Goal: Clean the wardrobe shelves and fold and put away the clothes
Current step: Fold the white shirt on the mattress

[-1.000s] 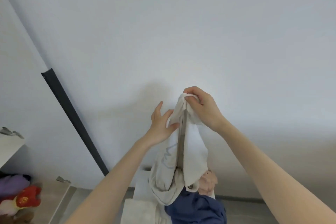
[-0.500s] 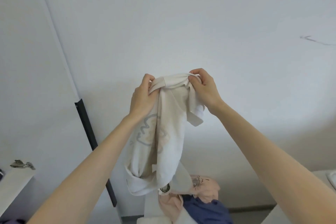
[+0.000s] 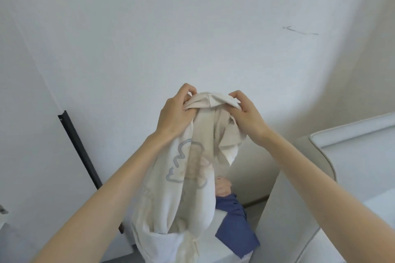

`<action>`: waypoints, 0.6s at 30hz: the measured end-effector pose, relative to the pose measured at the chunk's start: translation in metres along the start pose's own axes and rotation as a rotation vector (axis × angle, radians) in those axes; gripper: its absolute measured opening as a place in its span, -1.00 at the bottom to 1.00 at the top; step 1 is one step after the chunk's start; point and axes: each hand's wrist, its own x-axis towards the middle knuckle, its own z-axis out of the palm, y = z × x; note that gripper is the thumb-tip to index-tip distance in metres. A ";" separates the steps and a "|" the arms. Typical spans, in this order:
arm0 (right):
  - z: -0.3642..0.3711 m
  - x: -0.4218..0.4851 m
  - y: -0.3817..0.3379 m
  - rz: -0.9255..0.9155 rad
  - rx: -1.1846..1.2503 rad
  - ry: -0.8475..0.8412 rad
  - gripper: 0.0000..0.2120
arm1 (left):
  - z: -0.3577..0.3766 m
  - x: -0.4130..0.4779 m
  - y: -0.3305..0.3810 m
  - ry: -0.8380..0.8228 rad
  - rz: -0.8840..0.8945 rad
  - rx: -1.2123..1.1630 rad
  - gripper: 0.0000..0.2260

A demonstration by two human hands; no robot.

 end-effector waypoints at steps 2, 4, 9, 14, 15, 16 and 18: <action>-0.014 -0.015 -0.003 -0.045 -0.016 0.031 -0.96 | 0.013 -0.012 0.007 -0.110 -0.019 -0.101 -0.85; -0.025 -0.032 -0.004 -0.051 -0.028 0.049 -0.98 | 0.029 -0.024 0.016 -0.218 -0.058 -0.204 -0.90; -0.065 -0.084 0.001 -0.004 0.068 0.084 -0.87 | 0.080 -0.055 0.043 -0.368 -0.114 -0.273 -0.73; -0.125 -0.150 0.009 0.064 0.102 0.150 -0.82 | 0.140 -0.095 0.088 -0.554 -0.108 -0.207 -0.76; -0.139 -0.166 0.011 0.081 0.110 0.157 -0.82 | 0.152 -0.104 0.098 -0.579 -0.119 -0.203 -0.76; -0.152 -0.183 0.013 0.099 0.114 0.166 -0.83 | 0.165 -0.114 0.107 -0.609 -0.134 -0.198 -0.77; -0.181 -0.217 0.016 0.134 0.112 0.196 -0.84 | 0.191 -0.132 0.125 -0.708 -0.150 -0.137 -0.75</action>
